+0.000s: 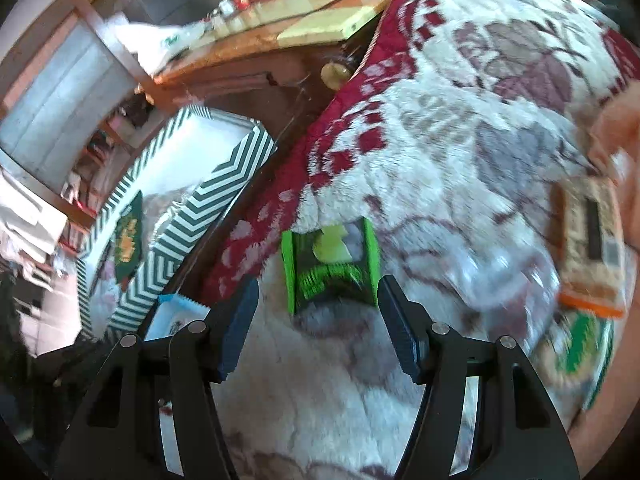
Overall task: Organize snacks
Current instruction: 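Grasp the light blue packet with the left gripper while the right grasps the green apple packet, then carry the blue packet in the left gripper and green packet in the right over the box, then open the left gripper to drop the blue packet while the right drops the green packet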
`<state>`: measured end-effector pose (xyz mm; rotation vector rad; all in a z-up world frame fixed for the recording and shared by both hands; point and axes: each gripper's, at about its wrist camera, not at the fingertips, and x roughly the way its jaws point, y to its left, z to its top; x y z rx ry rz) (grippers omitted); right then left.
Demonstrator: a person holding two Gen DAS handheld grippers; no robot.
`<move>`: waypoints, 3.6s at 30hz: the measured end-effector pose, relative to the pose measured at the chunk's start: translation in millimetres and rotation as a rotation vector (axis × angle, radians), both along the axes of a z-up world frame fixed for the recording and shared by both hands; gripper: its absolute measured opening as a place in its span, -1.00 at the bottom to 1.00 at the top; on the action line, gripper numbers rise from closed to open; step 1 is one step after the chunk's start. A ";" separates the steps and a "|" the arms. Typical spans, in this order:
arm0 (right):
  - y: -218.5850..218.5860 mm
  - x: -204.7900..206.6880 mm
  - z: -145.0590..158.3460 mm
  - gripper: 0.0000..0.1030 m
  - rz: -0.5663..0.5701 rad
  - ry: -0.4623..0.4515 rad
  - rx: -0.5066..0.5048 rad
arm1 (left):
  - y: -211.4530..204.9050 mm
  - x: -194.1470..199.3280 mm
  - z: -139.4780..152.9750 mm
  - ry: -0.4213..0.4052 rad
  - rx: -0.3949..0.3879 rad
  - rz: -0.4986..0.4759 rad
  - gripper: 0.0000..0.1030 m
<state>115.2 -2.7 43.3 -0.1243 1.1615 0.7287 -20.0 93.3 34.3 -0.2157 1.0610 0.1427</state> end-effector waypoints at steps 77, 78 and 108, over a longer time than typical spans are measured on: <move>105.4 -90.3 61.0 -0.34 0.272 -0.169 -0.033 | 134.4 -54.2 31.0 -0.083 -0.016 0.282 -0.41; 109.6 -89.2 60.1 -0.34 0.278 -0.169 -0.038 | 136.9 -53.4 29.7 -0.081 -0.017 0.286 -0.41; 217.1 -42.8 19.3 -0.25 0.330 -0.168 -0.109 | 163.7 -30.3 1.8 -0.021 -0.021 0.352 -0.37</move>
